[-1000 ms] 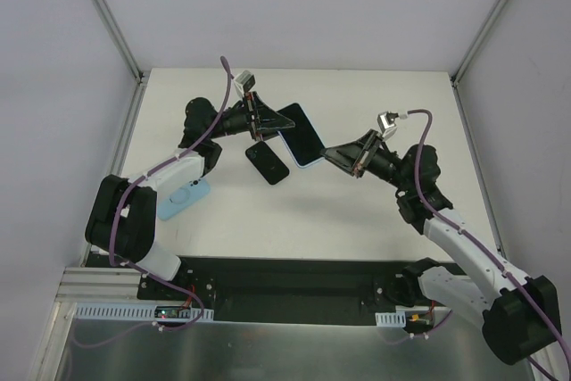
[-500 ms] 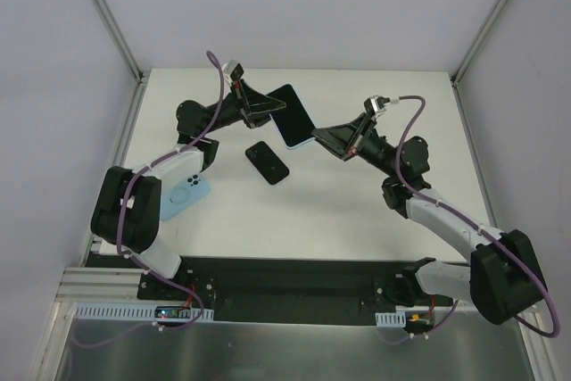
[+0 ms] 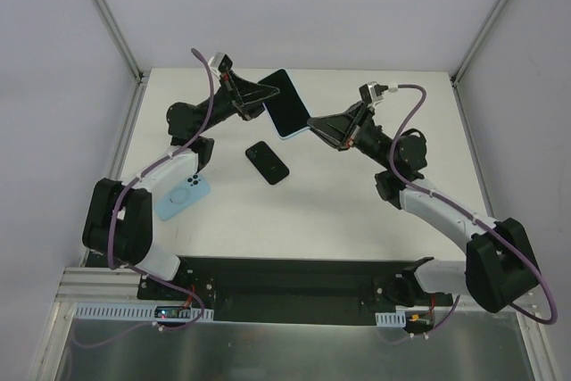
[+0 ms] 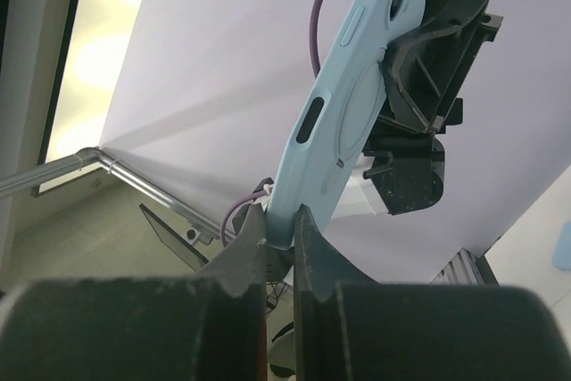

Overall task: Take the phone out of the phone case
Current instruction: Remove the phone case from the phone.

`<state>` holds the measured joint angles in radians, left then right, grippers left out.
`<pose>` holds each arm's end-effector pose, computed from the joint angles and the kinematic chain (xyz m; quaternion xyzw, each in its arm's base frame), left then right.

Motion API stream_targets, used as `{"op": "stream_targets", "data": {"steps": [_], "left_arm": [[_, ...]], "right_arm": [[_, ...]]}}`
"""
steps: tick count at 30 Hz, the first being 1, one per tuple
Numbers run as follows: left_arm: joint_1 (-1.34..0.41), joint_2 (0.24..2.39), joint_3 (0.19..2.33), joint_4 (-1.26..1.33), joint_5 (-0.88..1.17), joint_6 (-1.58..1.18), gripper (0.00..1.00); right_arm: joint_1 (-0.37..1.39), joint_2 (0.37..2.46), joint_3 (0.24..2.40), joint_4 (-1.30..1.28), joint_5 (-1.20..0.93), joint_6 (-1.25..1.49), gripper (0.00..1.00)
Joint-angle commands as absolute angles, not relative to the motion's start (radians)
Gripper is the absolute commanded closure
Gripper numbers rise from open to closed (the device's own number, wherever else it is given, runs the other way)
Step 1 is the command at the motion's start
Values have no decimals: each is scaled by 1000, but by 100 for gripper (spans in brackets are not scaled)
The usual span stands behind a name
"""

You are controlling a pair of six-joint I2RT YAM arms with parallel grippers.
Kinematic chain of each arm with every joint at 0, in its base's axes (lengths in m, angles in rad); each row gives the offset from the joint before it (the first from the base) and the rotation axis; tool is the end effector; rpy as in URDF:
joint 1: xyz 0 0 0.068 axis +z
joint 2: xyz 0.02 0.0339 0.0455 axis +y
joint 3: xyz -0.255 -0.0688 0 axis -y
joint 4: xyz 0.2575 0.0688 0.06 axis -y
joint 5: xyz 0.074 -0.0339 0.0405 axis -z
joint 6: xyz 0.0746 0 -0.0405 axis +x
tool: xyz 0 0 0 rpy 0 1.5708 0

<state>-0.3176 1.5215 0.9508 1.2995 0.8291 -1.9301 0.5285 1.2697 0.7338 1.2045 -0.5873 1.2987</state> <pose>0.3147 -0.1613 0.3624 -0.0155 0.5242 -0.8245 0.2126 0.2410 0.1886 0.3615 -0.0847 0.4846 0.7591 0.4264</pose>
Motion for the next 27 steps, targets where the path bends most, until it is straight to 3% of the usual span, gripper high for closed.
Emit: {"op": "stream_targets", "data": {"steps": [1,13,27], "left_arm": [[-371,1448,960,1681,807,-1993,100],[-371,1367,923,1496,836,-2008,100],[-379,1238,907,1223,885,-1919,100]], "right_arm": [[561,1299,827,1534,-604,1267,99],[565,1410,1052,1532,-983,1215,99],[568,1520,1115,1531,-1061,1189,99]]}}
